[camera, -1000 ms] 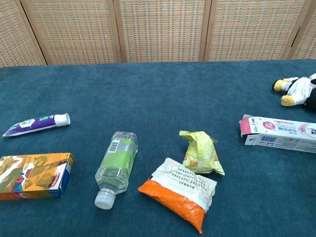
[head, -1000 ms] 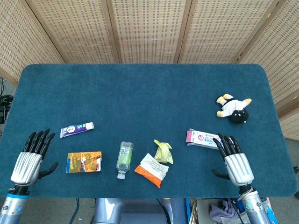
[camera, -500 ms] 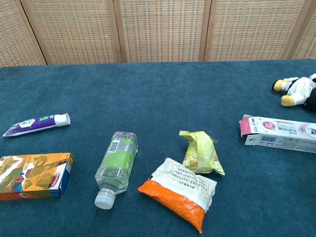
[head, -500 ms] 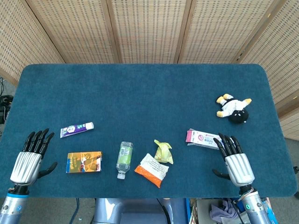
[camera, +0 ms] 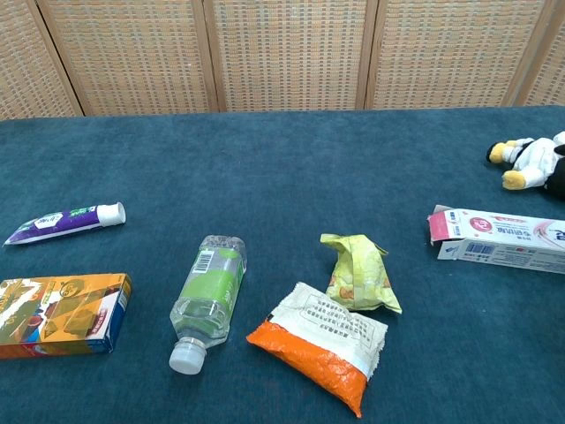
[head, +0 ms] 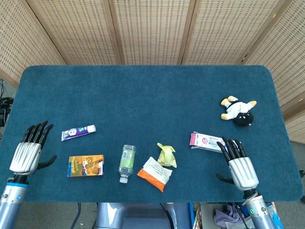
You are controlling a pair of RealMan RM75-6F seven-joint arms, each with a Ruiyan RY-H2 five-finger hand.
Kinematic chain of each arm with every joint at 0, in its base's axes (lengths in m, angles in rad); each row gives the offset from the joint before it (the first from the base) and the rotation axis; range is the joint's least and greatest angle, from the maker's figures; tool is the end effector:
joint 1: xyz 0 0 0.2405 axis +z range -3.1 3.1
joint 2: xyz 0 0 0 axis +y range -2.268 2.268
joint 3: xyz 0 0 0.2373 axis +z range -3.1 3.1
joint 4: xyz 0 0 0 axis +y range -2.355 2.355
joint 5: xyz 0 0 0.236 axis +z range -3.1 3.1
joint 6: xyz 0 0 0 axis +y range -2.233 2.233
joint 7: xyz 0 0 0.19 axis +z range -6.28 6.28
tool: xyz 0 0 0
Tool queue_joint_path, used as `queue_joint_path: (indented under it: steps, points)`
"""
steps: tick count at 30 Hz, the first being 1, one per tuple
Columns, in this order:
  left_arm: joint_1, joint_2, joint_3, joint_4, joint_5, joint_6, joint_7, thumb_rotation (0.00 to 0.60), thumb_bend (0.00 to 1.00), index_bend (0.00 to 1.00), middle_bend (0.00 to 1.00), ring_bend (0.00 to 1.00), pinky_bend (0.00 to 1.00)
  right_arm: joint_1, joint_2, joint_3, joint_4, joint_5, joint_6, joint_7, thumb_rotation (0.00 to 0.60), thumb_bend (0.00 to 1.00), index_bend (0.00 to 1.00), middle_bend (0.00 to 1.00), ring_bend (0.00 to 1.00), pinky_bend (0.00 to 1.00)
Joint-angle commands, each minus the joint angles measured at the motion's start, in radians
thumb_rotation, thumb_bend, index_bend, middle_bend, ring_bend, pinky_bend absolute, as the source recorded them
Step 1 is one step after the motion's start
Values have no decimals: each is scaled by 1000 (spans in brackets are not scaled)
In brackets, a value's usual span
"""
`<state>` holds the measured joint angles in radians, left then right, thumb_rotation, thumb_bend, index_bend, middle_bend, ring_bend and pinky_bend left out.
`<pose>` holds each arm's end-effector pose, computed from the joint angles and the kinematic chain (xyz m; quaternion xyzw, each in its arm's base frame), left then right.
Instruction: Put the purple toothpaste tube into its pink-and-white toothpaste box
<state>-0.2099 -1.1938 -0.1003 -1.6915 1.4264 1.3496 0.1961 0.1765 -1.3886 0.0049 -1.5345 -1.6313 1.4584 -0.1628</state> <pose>-0.2589 0.2703 0.0844 -0.6319 -0.3789 -0.3781 0.5606 -0.2402 -0.2356 0.0307 0.6603 -0.3505 0.4279 0.5080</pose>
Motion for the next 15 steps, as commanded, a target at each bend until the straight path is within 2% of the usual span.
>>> queue_joint_path:
  steps: [1, 4, 8, 15]
  points:
    - [-63, 45, -65, -20, -127, -102, 16, 600, 252, 11, 1, 0, 131, 0, -2, -1, 1, -2, 0, -1, 600, 1, 0, 0, 0, 0]
    - [-101, 50, -98, -7, -209, -157, 41, 600, 252, 46, 37, 38, 193, 1, -5, -2, 2, -3, -5, 0, 600, 1, 0, 0, 0, 0]
    - [-158, 48, -131, 16, -320, -243, 71, 600, 252, 74, 66, 57, 210, 4, -9, -6, 4, -8, -10, -4, 600, 1, 0, 0, 0, 0]
    - [-251, -8, -143, 108, -479, -346, 187, 600, 252, 146, 125, 83, 232, 6, -14, -9, 4, -14, -14, -6, 600, 1, 0, 0, 0, 0]
